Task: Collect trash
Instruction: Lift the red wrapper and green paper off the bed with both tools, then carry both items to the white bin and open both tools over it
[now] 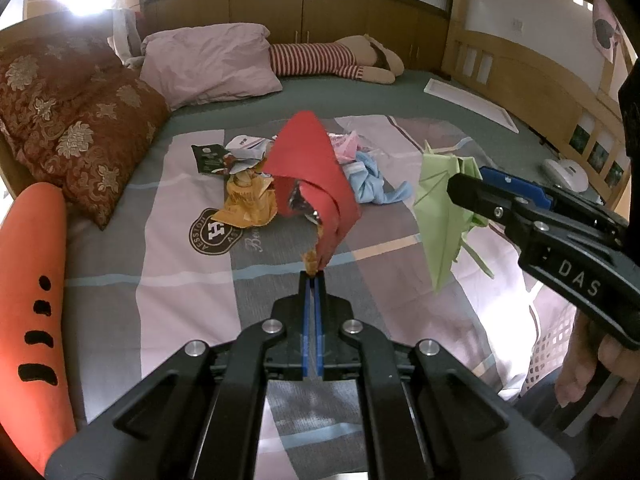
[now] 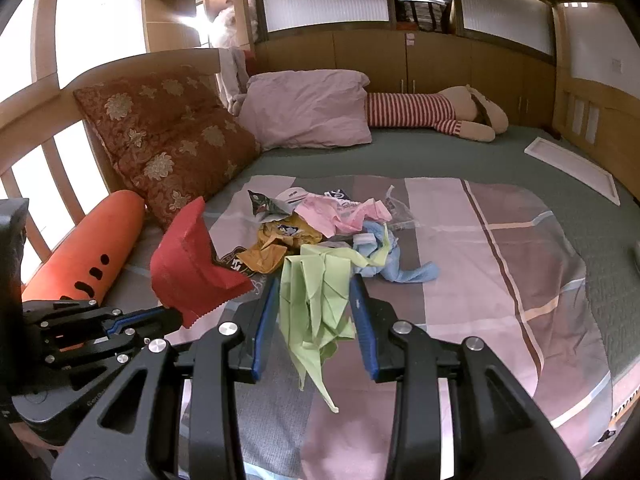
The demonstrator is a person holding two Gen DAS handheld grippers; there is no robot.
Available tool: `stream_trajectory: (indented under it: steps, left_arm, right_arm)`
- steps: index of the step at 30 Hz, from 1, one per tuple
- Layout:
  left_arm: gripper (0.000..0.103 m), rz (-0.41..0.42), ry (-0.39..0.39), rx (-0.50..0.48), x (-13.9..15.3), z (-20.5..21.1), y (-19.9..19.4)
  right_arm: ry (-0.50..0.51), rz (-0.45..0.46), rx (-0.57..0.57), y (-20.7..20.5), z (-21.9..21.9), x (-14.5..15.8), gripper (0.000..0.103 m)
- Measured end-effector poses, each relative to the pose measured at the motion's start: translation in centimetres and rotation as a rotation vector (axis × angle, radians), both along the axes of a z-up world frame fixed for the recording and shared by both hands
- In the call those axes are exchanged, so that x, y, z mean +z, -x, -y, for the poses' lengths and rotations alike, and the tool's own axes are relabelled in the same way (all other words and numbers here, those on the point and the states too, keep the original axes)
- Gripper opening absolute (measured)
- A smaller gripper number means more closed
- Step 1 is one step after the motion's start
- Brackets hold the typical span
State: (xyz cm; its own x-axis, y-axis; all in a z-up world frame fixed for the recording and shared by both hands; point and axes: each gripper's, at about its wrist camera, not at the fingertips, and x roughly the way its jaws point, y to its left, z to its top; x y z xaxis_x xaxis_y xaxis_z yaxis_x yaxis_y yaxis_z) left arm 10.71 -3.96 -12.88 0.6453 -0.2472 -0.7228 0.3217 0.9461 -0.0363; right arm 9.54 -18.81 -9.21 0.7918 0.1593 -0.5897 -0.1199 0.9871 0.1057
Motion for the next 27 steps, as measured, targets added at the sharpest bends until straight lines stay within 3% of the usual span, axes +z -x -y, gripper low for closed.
stream_trajectory:
  steps: [19, 22, 27]
  left_arm:
    - [0.003, 0.004, 0.010, -0.032, 0.3, 0.5, 0.0]
    - [0.003, 0.028, 0.019, -0.067, 0.8, 1.5, 0.3]
    - [0.003, 0.066, 0.035, -0.235, 2.9, 7.2, 2.9]
  right_arm:
    - [-0.040, 0.023, -0.019, 0.8, 1.5, 0.6, 0.037]
    - [-0.078, 0.051, -0.038, 2.9, 3.5, 2.0, 0.037]
    - [-0.114, 0.125, -0.129, 10.3, 9.9, 5.1, 0.037]
